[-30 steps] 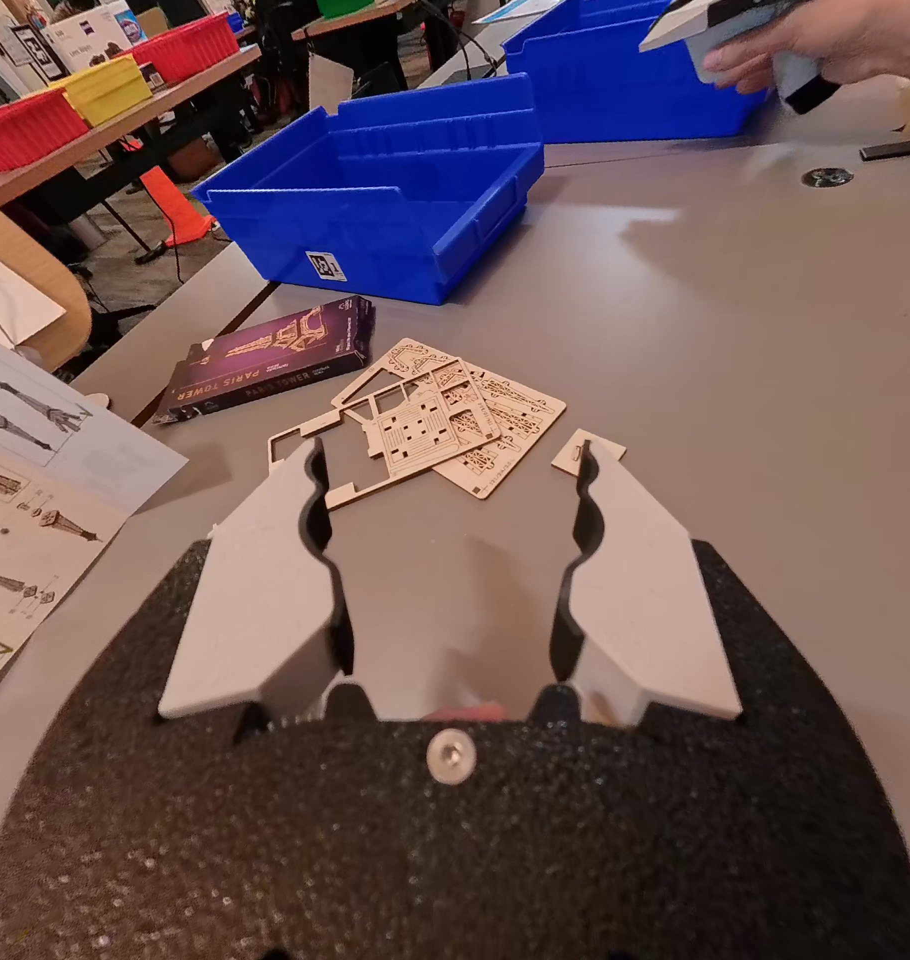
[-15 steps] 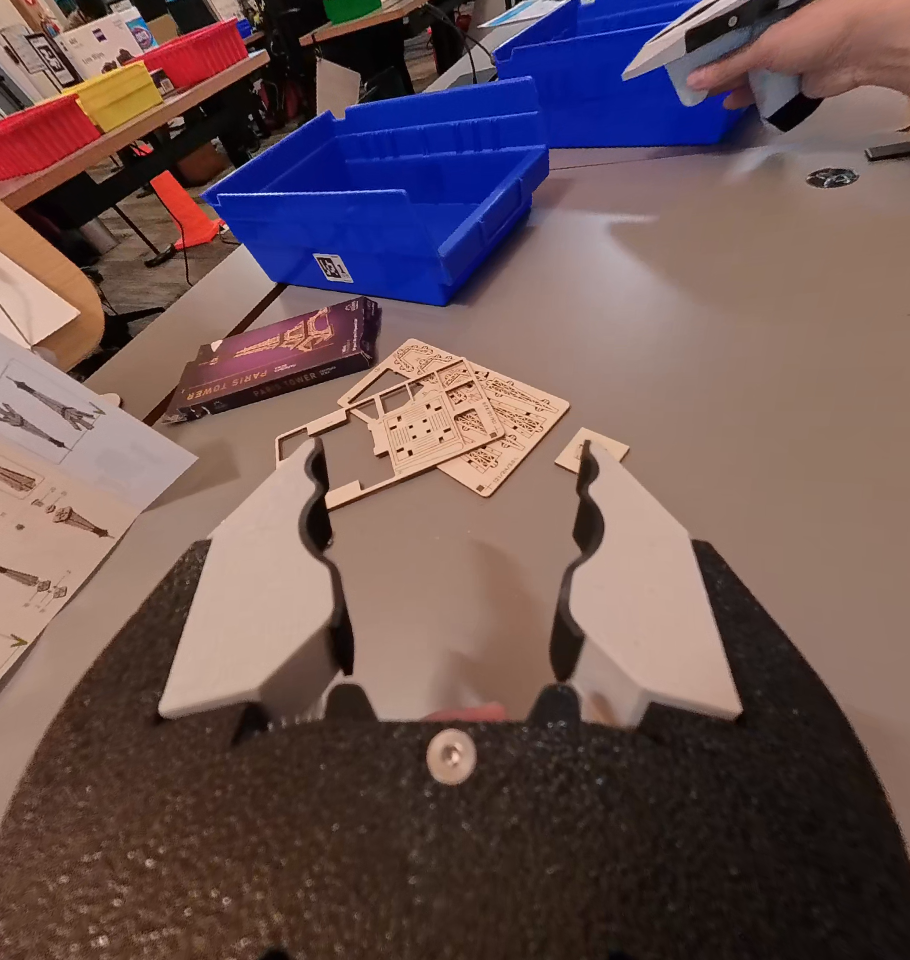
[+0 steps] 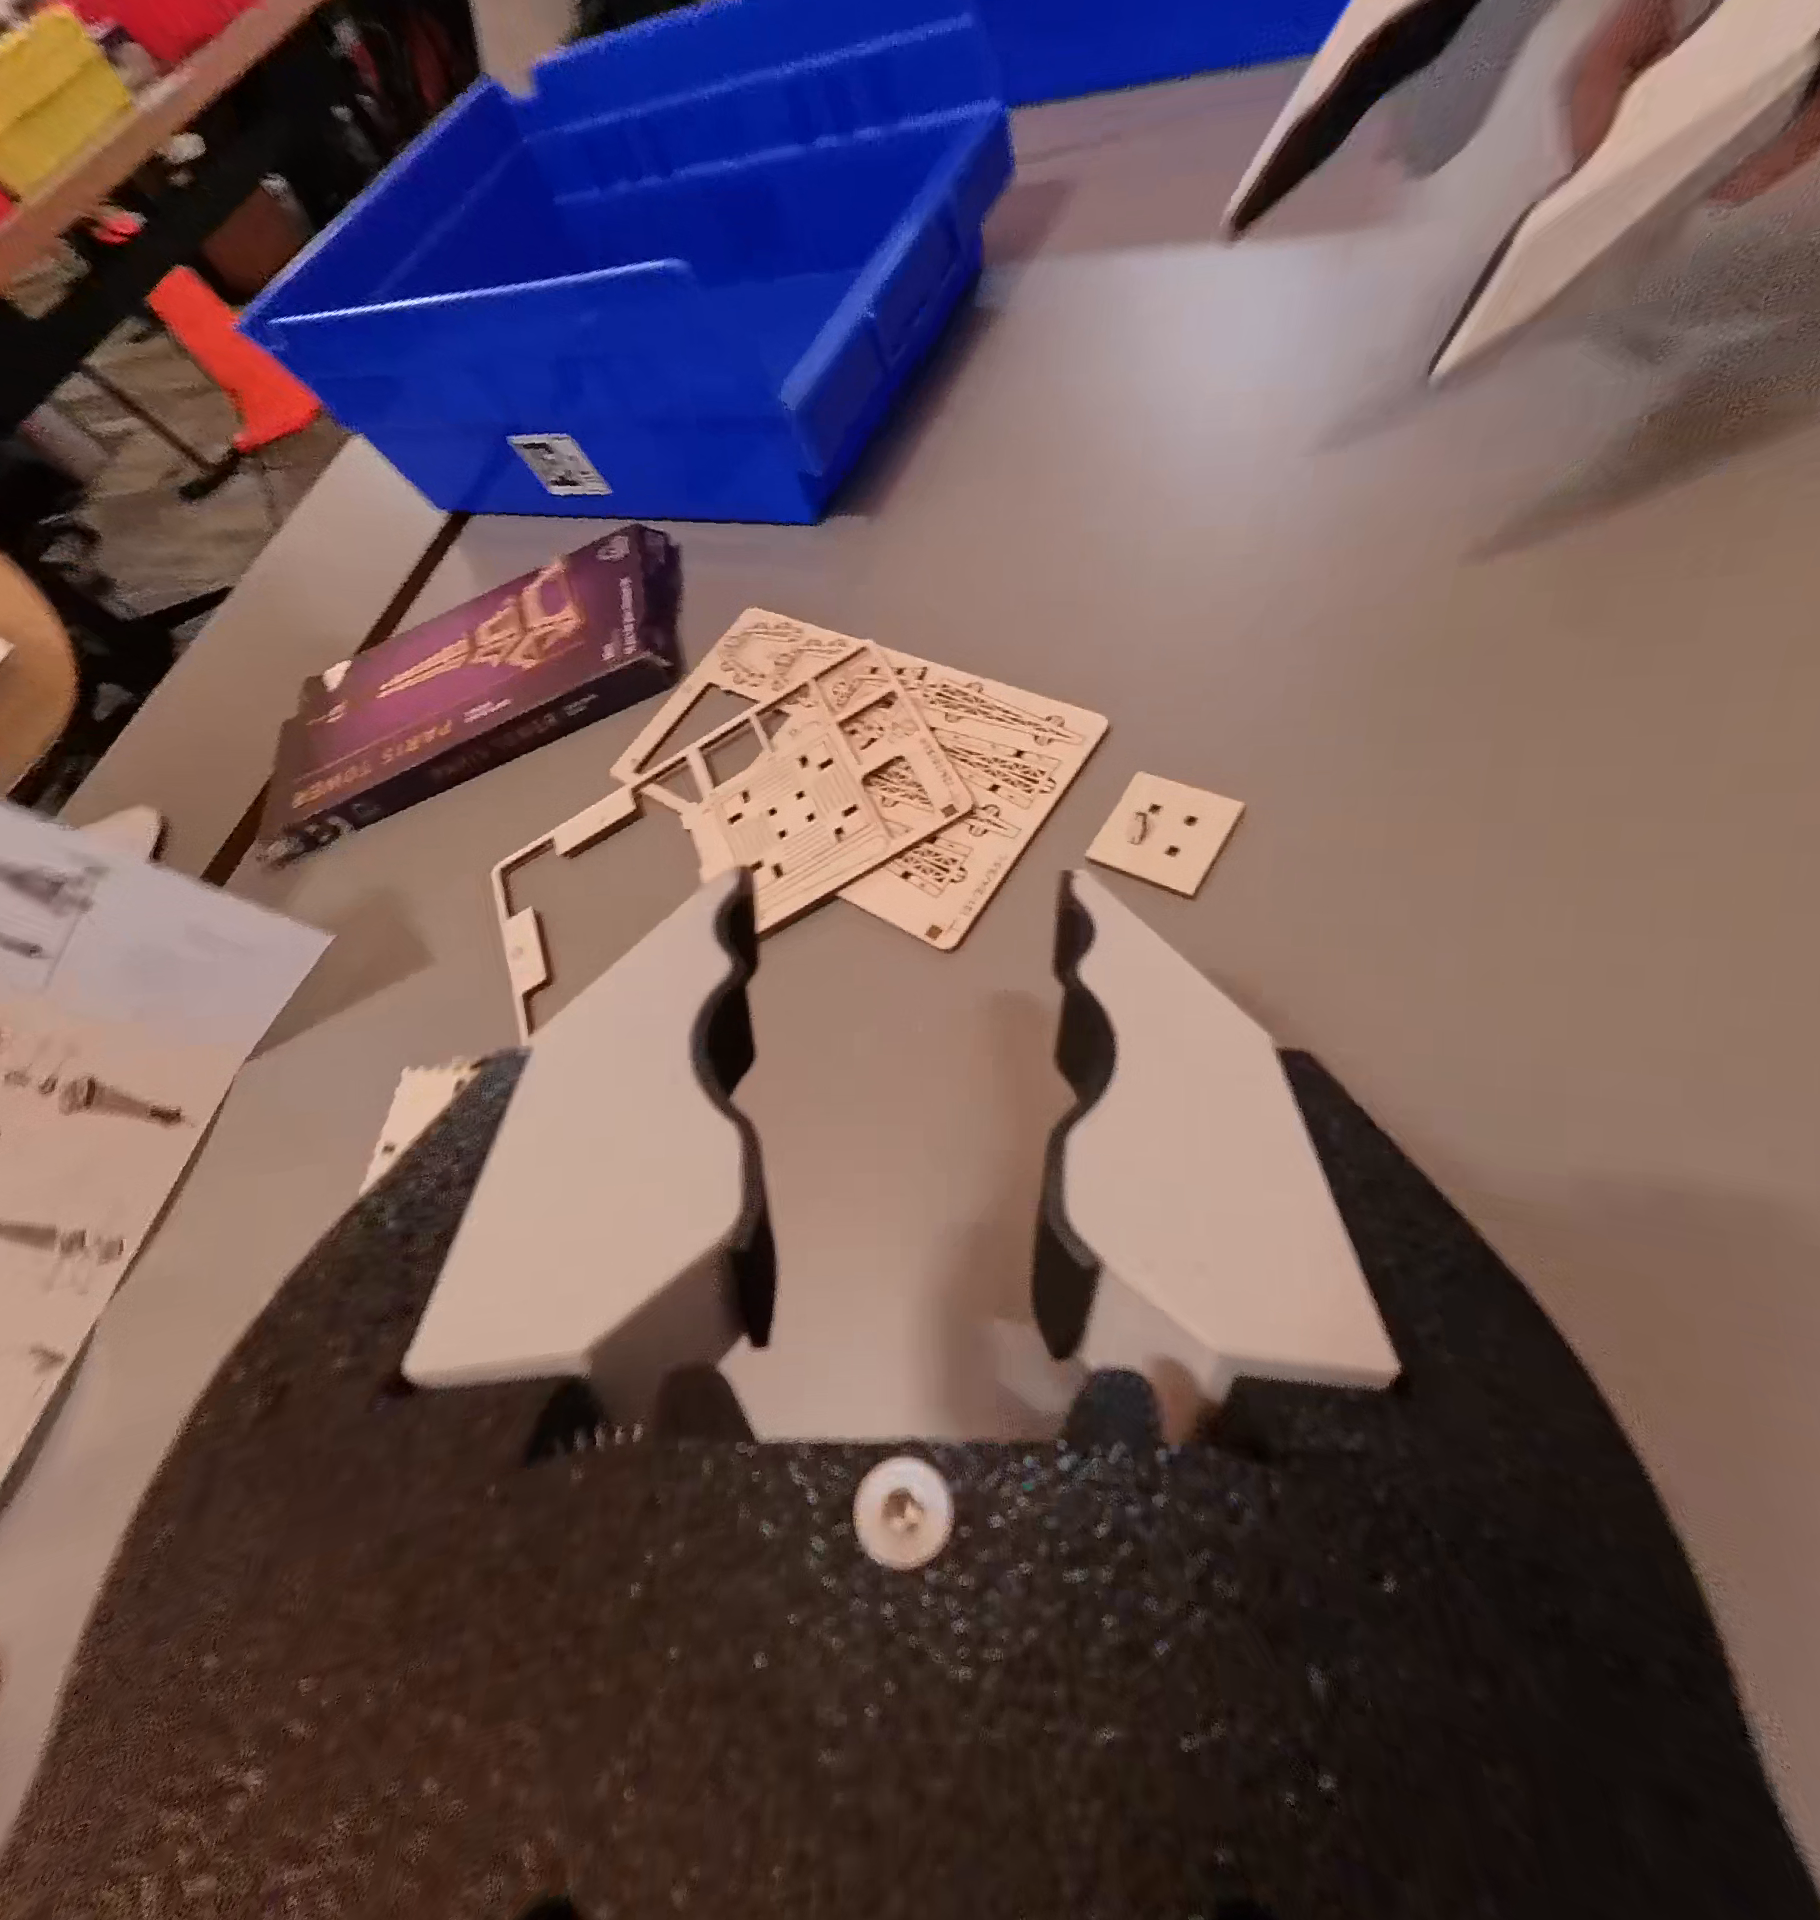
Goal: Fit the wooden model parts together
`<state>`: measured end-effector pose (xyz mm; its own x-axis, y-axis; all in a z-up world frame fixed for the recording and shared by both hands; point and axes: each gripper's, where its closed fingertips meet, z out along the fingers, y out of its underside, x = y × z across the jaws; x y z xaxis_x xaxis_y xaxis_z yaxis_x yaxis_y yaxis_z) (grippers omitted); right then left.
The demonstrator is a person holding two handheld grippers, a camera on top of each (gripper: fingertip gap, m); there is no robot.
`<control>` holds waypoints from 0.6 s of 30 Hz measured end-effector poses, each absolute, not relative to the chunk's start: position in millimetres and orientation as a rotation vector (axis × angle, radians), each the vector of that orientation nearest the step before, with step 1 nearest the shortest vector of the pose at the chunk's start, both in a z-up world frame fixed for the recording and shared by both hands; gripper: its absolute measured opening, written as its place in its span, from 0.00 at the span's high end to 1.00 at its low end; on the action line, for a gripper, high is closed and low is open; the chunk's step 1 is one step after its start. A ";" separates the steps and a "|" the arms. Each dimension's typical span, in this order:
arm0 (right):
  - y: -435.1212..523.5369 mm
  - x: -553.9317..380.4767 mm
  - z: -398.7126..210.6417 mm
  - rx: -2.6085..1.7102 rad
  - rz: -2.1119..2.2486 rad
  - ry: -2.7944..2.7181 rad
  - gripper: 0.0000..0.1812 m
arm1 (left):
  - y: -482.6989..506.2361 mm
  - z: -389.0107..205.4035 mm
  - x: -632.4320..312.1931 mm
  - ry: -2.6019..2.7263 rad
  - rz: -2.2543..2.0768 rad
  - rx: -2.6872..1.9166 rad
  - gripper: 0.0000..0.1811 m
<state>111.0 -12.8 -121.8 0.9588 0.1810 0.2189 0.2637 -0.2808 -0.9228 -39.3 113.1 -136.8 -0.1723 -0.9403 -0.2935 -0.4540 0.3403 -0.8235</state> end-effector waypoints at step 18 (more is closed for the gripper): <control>58.9 4.6 -210.3 -2.157 0.305 -0.799 0.71 | 61.7 -199.7 2.8 2.527 -0.585 -1.028 0.96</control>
<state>4.6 58.9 -210.3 0.7714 0.6346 0.0470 0.4422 -0.4816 -0.7566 2.8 61.7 -199.7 -0.6755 -0.7192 -0.1623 -0.5749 0.6516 -0.4949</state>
